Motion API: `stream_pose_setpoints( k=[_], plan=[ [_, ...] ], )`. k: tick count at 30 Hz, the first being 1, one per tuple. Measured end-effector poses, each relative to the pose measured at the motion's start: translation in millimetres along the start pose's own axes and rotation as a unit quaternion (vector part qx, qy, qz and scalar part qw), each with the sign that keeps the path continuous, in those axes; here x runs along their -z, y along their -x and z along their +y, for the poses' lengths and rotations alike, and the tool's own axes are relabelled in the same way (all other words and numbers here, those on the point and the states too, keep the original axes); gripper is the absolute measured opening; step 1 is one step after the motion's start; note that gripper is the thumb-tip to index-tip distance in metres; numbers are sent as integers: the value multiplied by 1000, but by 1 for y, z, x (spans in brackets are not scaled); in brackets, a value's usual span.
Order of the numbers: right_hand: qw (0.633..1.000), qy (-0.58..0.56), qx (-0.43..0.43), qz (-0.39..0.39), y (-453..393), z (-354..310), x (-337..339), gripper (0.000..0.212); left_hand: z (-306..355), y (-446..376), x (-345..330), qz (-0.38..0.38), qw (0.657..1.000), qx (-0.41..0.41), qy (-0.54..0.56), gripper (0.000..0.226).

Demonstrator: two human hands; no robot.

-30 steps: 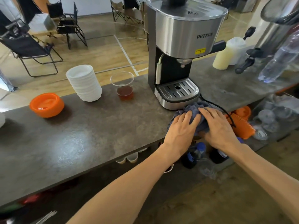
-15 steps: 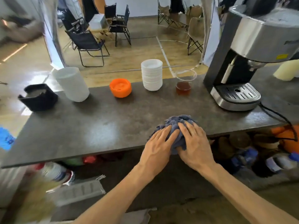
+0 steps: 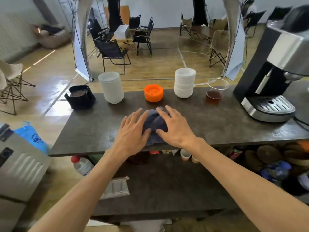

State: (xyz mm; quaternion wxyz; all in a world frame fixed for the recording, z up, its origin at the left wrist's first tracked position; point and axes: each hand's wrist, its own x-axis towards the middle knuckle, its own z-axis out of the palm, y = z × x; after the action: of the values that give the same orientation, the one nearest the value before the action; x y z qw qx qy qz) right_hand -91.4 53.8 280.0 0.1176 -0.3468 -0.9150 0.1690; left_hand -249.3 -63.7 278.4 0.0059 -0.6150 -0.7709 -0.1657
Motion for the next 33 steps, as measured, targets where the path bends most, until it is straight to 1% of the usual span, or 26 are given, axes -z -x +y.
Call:
stream_pose_setpoints(
  k=[2, 4, 6, 9, 13, 16, 18, 22, 24, 29, 33],
  plan=[
    [996, 53, -7, -73, -4, 6, -19, 73, -1, -5, -23, -63, 998, 4, 11, 63],
    [995, 54, -9, -84, -2, 12, -35, 68, 0, -3, -44, -82, 996, 20, 10, 62],
    [998, 41, 5, -53, 0, 16, -39, 62, 1, 0, -53, -67, 997, 31, 10, 61],
    [998, 33, 50, 6, 3, 24, -36, 49, 5, 2, -50, -43, 999, 27, 4, 63],
    [997, 19, 66, 25, 22, 49, -25, 46, 31, -2, -49, -30, 999, 30, -25, 56],
    [997, 18, 69, 44, 45, 81, -8, 45, 69, -9, -63, -30, 999, 17, 2, 56],
    [996, 20, 70, 56, 64, 114, 6, 43, 104, -16, -74, -33, 999, 0, 27, 58],
    [995, -3, 73, 63, 109, 192, 36, 41, 186, -29, -98, -14, 999, -40, 7, 71],
    [995, -7, 74, 64, 130, 228, 51, 42, 223, -36, -113, -22, 999, -48, 2, 77],
    [995, -24, 35, 86, 166, 300, 85, 41, 309, -66, -138, -34, 997, -64, 32, 72],
    [995, -9, 8, 97, 188, 335, 103, 41, 359, -80, -151, -36, 995, -80, 49, 71]
  ],
)
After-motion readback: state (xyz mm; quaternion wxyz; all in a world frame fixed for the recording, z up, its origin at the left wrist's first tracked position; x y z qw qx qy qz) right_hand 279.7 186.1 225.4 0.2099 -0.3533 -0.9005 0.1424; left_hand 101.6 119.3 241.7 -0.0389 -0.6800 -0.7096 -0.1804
